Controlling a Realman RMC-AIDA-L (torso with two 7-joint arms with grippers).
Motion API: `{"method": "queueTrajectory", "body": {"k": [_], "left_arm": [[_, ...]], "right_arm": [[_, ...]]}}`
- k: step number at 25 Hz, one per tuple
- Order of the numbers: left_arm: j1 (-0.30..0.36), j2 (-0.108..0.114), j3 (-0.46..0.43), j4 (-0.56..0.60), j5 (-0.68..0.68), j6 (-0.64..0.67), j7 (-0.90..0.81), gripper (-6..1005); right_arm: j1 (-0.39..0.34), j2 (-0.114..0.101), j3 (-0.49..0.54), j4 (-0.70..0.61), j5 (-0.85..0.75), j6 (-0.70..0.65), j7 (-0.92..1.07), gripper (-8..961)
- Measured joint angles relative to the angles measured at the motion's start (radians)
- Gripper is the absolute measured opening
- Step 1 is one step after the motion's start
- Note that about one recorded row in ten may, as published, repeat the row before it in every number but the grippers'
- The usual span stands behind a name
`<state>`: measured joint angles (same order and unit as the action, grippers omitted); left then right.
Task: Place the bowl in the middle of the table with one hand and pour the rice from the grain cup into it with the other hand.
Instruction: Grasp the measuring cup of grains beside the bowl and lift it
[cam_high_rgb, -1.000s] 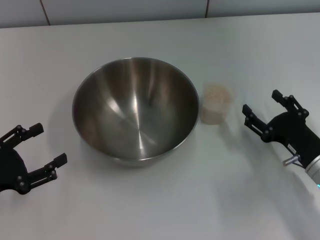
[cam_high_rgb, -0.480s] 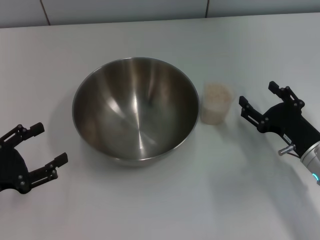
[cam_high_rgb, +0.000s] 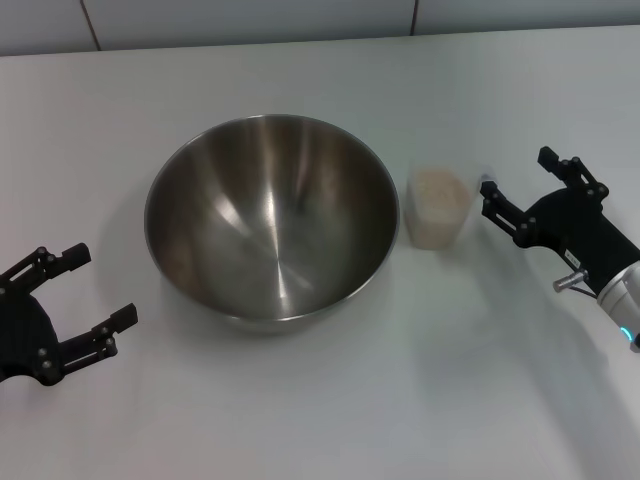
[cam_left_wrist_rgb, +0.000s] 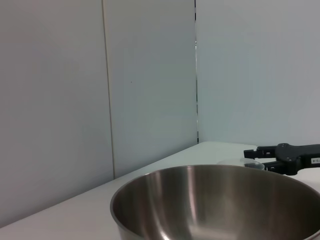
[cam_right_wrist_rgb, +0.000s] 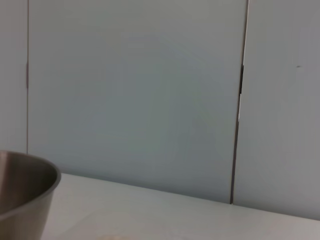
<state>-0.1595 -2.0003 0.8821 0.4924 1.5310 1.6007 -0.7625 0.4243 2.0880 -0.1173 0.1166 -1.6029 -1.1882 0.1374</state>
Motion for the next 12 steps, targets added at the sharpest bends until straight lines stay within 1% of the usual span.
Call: {"method": "queueTrajectory", "body": {"k": [5, 12], "left_arm": [[0.000, 0.000, 0.000, 0.000, 0.000, 0.000, 0.000, 859], [0.002, -0.001, 0.000, 0.000, 0.000, -0.001, 0.000, 859]], "right_arm": [[0.016, 0.000, 0.001, 0.001, 0.000, 0.026, 0.000, 720], [0.021, 0.001, 0.003, 0.003, 0.000, 0.029, -0.001, 700]]}}
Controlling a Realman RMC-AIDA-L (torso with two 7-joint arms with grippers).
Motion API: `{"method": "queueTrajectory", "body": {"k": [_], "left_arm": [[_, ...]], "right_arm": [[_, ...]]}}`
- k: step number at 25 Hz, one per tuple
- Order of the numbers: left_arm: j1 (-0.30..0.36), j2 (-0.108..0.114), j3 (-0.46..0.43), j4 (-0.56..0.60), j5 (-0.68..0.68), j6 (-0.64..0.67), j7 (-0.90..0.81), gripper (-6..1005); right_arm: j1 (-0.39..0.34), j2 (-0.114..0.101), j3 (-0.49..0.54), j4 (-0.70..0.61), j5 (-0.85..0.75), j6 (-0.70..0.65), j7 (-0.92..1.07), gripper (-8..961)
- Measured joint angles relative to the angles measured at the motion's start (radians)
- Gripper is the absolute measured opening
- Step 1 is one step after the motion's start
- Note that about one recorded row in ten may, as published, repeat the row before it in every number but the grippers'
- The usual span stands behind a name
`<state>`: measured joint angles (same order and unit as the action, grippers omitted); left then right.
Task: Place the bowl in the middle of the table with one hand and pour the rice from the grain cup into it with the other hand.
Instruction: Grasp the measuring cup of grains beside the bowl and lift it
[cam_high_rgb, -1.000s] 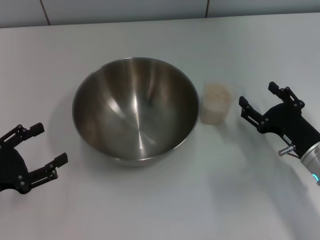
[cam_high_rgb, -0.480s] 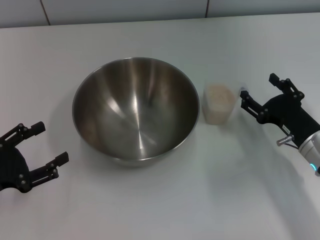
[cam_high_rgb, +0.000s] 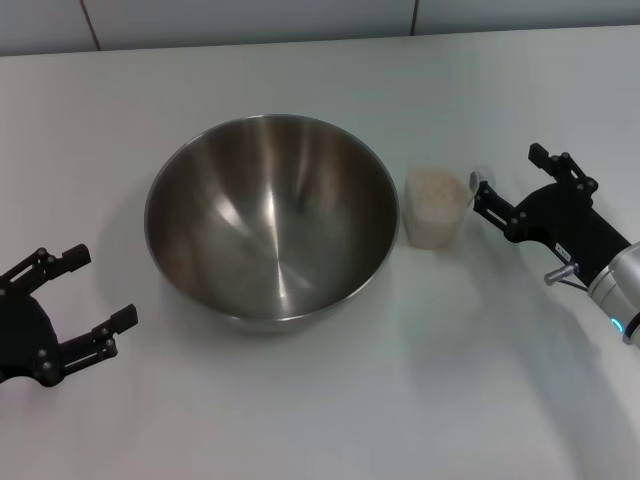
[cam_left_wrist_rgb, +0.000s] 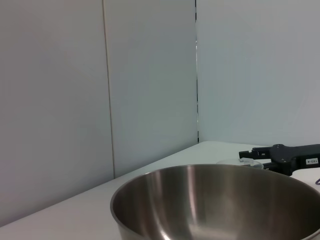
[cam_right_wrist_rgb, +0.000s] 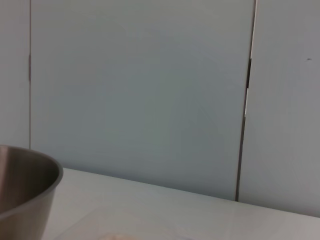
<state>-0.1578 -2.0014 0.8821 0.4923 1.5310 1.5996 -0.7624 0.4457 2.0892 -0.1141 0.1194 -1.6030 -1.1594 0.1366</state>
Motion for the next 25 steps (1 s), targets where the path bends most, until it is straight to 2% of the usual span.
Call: {"method": "queueTrajectory", "body": {"k": [11, 13, 25], "left_arm": [[0.002, -0.001, 0.000, 0.000, 0.000, 0.000, 0.002, 859], [0.002, -0.001, 0.000, 0.000, 0.000, 0.000, 0.002, 859], [-0.002, -0.004, -0.010, 0.000, 0.023, 0.003, 0.001, 859]], "right_arm": [[0.000, 0.000, 0.024, 0.004, 0.000, 0.009, 0.000, 668], [0.001, 0.000, 0.024, 0.004, 0.000, 0.016, 0.000, 434], [0.002, 0.000, 0.024, 0.003, 0.000, 0.017, -0.001, 189]]}}
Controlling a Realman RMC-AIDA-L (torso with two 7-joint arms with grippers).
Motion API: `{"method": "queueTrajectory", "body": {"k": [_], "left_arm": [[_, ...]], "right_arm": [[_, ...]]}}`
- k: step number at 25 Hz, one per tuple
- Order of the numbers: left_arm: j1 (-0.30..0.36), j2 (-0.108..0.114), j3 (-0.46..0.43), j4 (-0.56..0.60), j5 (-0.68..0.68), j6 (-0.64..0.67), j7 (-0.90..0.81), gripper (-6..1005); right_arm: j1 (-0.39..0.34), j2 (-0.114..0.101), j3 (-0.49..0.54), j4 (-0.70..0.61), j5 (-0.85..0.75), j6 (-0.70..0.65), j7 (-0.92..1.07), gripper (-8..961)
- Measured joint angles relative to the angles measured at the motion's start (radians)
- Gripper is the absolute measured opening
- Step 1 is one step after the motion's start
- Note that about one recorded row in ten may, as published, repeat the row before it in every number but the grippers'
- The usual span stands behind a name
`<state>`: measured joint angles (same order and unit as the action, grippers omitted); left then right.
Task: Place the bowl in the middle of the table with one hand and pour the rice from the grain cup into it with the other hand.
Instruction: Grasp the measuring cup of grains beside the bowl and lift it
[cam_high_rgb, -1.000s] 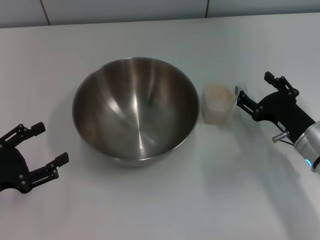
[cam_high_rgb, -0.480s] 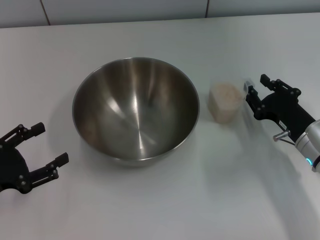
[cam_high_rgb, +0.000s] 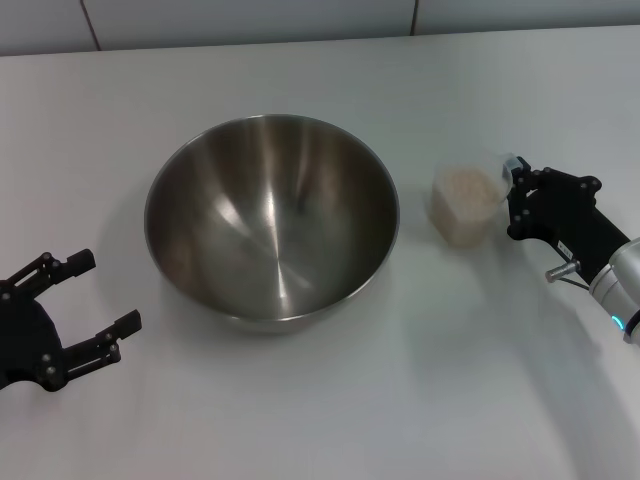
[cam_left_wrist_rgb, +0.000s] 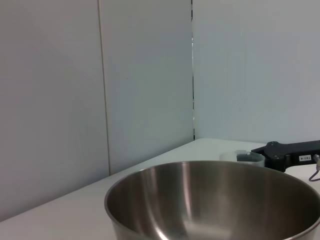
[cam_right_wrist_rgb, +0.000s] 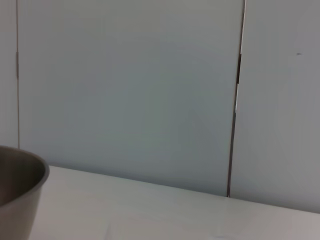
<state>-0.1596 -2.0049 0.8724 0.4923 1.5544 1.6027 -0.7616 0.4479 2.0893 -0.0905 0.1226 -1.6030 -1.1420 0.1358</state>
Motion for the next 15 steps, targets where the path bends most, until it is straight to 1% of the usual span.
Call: {"method": "queueTrajectory", "body": {"k": [5, 6, 7, 10, 11, 12, 13, 14, 15], "left_arm": [[0.000, 0.001, 0.000, 0.000, 0.001, 0.003, 0.000, 859], [0.000, 0.001, 0.000, 0.000, 0.001, 0.003, -0.001, 859], [0.000, 0.001, 0.000, 0.000, 0.001, 0.003, -0.001, 859], [0.000, 0.002, 0.000, 0.000, 0.001, 0.003, -0.001, 859], [0.000, 0.003, 0.000, 0.000, 0.001, 0.003, -0.001, 859], [0.000, 0.003, 0.000, 0.000, 0.001, 0.003, -0.001, 859], [0.000, 0.003, 0.000, 0.000, 0.001, 0.003, -0.001, 859], [0.000, 0.003, 0.000, 0.000, 0.001, 0.003, -0.001, 859], [0.000, 0.003, 0.000, 0.000, 0.001, 0.003, -0.001, 859]], "right_arm": [[-0.004, 0.000, 0.015, 0.010, 0.000, -0.031, -0.039, 39], [-0.011, 0.001, 0.045, 0.025, 0.000, -0.054, -0.070, 9], [-0.018, 0.001, 0.075, 0.035, 0.000, -0.081, -0.095, 7], [-0.022, 0.001, 0.084, 0.037, 0.000, -0.102, -0.103, 3], [-0.029, 0.001, 0.090, 0.038, -0.001, -0.155, -0.109, 1], [-0.029, 0.001, 0.090, 0.038, -0.001, -0.155, -0.109, 1], [-0.034, 0.001, 0.090, 0.042, -0.005, -0.224, -0.110, 1], [-0.034, 0.001, 0.090, 0.042, -0.005, -0.224, -0.110, 0], [-0.035, 0.002, 0.090, 0.044, -0.006, -0.258, -0.111, 0]]}}
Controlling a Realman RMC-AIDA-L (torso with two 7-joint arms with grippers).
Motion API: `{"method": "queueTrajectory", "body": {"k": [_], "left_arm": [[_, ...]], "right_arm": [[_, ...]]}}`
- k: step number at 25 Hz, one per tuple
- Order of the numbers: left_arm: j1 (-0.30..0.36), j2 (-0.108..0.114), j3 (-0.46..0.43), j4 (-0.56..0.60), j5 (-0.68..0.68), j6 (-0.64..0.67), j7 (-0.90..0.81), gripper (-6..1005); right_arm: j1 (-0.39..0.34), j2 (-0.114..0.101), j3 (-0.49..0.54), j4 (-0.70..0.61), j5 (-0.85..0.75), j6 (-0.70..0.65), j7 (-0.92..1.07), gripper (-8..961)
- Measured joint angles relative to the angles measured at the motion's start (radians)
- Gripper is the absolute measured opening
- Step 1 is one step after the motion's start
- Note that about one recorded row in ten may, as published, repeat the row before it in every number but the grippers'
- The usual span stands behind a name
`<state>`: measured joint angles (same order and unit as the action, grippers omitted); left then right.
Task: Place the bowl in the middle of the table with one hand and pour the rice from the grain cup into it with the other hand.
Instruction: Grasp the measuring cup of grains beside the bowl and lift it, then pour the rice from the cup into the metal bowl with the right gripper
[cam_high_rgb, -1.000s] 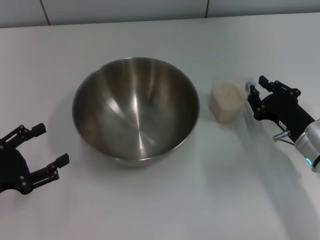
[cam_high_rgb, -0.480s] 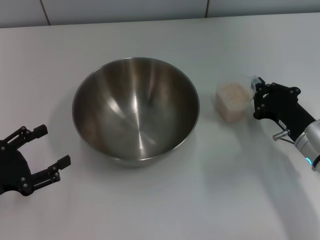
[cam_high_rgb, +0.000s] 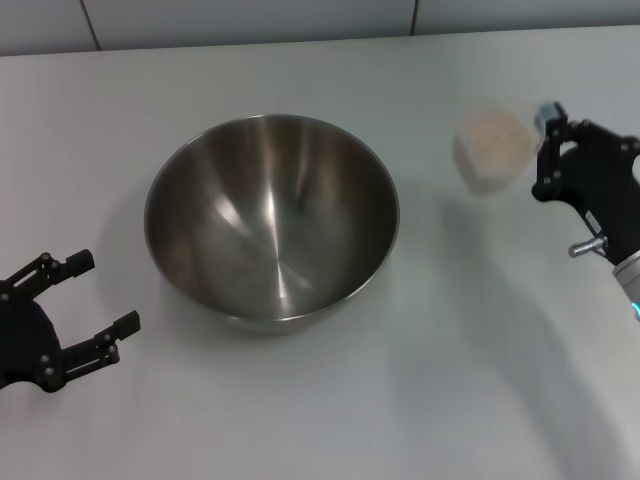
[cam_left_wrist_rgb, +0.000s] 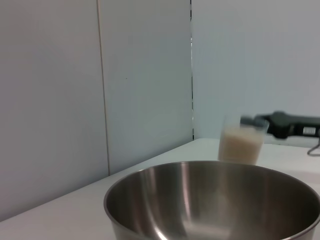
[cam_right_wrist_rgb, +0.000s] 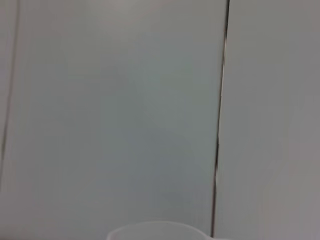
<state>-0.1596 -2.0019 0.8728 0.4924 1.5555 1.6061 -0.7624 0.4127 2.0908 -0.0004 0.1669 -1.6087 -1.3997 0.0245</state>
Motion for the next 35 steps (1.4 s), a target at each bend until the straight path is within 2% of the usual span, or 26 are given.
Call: {"method": "queueTrajectory", "body": {"k": [1, 4, 6, 13, 20, 21, 22, 28, 30, 31, 35], "left_arm": [[0.000, 0.000, 0.000, 0.000, 0.000, 0.000, 0.000, 859], [-0.002, 0.000, 0.000, 0.001, 0.000, -0.003, 0.000, 859], [-0.004, -0.002, 0.000, 0.002, 0.000, -0.005, 0.000, 859], [-0.006, -0.001, 0.000, 0.002, 0.000, -0.005, 0.000, 859], [-0.014, -0.002, 0.000, 0.002, 0.000, -0.006, 0.000, 859], [-0.014, -0.002, 0.000, 0.002, 0.000, -0.006, 0.000, 859], [-0.015, -0.002, 0.000, 0.002, 0.000, -0.006, 0.000, 859], [-0.017, -0.003, 0.000, 0.002, 0.000, -0.007, 0.000, 859], [-0.018, -0.003, 0.000, 0.002, 0.000, -0.008, -0.006, 859], [-0.018, -0.003, 0.001, 0.002, 0.000, -0.008, -0.011, 859], [-0.018, -0.003, 0.002, 0.002, 0.000, -0.008, -0.011, 859]], "right_arm": [[0.002, 0.000, 0.000, 0.007, -0.001, -0.060, -0.011, 0], [0.012, 0.000, -0.002, 0.021, -0.003, -0.103, -0.043, 0], [0.042, 0.000, -0.011, 0.060, -0.012, -0.133, -0.134, 1], [0.100, 0.000, -0.004, 0.129, -0.057, -0.119, -0.364, 1], [0.135, 0.000, -0.008, 0.177, -0.136, -0.081, -0.756, 0], [0.139, 0.001, -0.005, 0.198, -0.160, -0.067, -0.888, 0], [0.139, 0.001, -0.005, 0.198, -0.160, -0.067, -0.888, 0], [0.174, 0.001, -0.004, 0.259, -0.166, 0.036, -1.339, 0], [0.177, 0.001, -0.005, 0.265, -0.167, 0.044, -1.391, 1], [0.181, 0.001, -0.005, 0.274, -0.189, 0.052, -1.487, 1], [0.182, 0.002, -0.001, 0.276, -0.261, 0.053, -1.569, 0]]}}
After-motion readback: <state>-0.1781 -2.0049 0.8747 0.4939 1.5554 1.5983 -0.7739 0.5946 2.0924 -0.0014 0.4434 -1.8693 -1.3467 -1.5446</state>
